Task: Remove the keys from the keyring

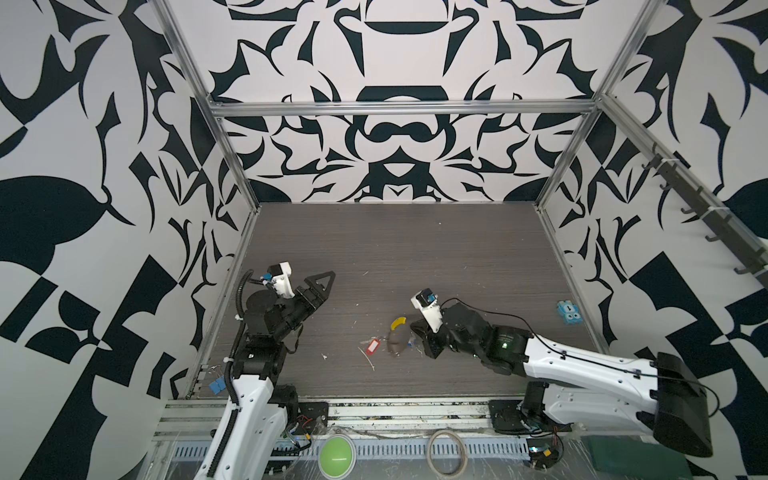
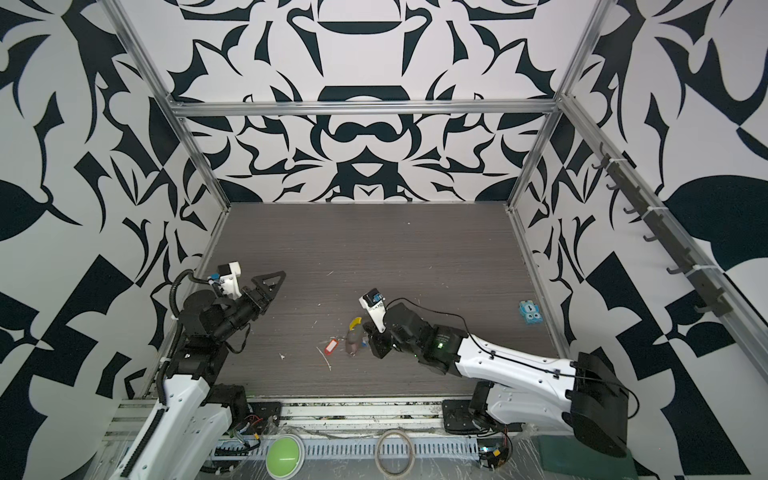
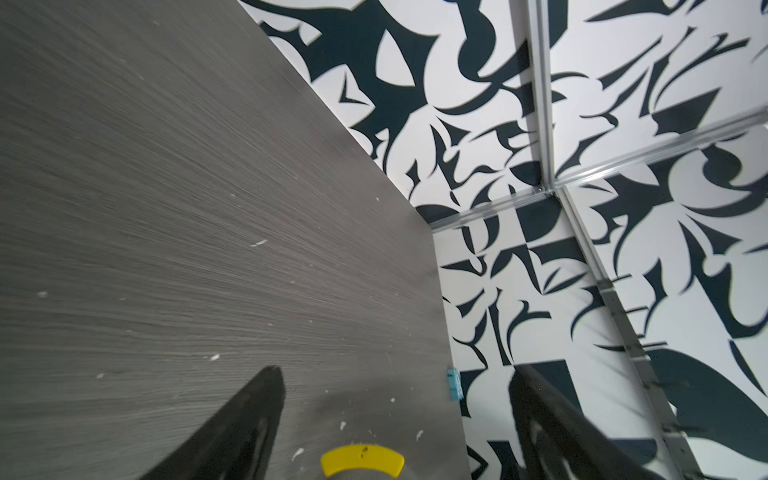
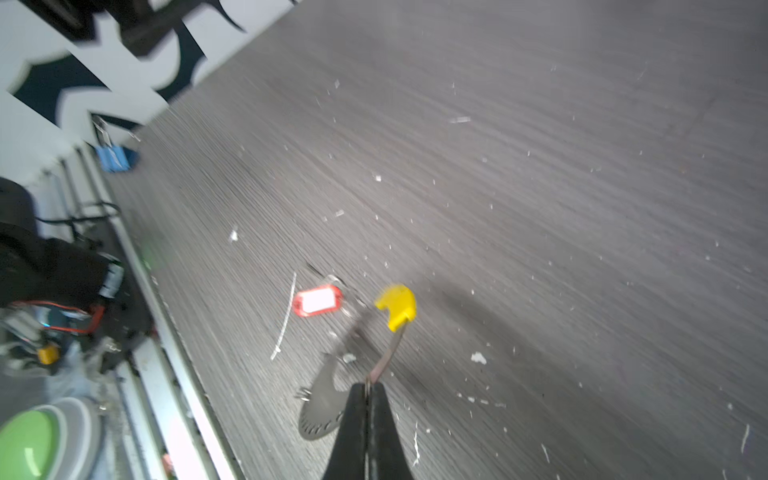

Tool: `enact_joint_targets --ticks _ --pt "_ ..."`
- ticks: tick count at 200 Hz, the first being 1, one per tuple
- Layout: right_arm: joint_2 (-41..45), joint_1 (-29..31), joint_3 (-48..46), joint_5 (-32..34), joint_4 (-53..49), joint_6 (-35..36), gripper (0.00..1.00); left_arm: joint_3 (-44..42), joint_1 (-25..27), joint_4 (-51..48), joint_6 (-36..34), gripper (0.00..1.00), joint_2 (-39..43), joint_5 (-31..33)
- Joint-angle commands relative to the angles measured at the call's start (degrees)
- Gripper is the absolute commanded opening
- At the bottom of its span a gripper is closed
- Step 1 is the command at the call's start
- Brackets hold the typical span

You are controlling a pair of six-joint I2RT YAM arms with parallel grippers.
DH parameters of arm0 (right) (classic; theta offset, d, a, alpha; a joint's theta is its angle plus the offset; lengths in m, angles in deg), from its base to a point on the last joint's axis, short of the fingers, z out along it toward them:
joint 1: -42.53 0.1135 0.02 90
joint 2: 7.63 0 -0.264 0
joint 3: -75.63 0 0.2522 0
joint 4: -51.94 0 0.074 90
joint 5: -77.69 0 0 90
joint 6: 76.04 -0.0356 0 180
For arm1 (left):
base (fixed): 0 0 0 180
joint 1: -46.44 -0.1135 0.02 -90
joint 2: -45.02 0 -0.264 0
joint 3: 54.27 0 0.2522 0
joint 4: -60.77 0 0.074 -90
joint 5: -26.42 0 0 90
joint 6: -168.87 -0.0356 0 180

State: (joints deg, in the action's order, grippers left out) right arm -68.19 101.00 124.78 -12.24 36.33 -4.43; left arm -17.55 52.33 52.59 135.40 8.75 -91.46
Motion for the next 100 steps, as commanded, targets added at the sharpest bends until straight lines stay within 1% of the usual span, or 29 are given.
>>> enact_joint_targets --ticks 1,15,35,46,64,100 --pt "2.64 -3.02 -0.08 -8.5 4.74 1.19 0.0 1.66 3.68 4.57 -0.73 0.8 -3.05 -7.09" --pt "3.78 -5.29 0.07 -12.33 5.76 0.71 0.0 2.97 7.06 5.58 -2.17 0.75 -4.93 -7.69" --pt "5.25 -8.15 0.52 -17.27 6.74 0.22 0.0 4.68 12.33 7.48 -5.27 0.63 -7.43 -9.08" --pt "6.11 -9.43 0.79 -19.58 7.23 -0.18 0.0 5.7 14.97 8.48 -6.83 0.54 -9.05 -10.54" --pt "7.23 -10.89 1.3 -23.42 8.07 -0.22 0.0 7.62 18.84 9.12 -9.64 0.46 -11.8 -12.75" --pt "8.65 -11.75 2.25 -30.51 10.91 -0.76 0.0 9.84 25.37 11.22 -13.75 0.37 -14.82 -16.36"
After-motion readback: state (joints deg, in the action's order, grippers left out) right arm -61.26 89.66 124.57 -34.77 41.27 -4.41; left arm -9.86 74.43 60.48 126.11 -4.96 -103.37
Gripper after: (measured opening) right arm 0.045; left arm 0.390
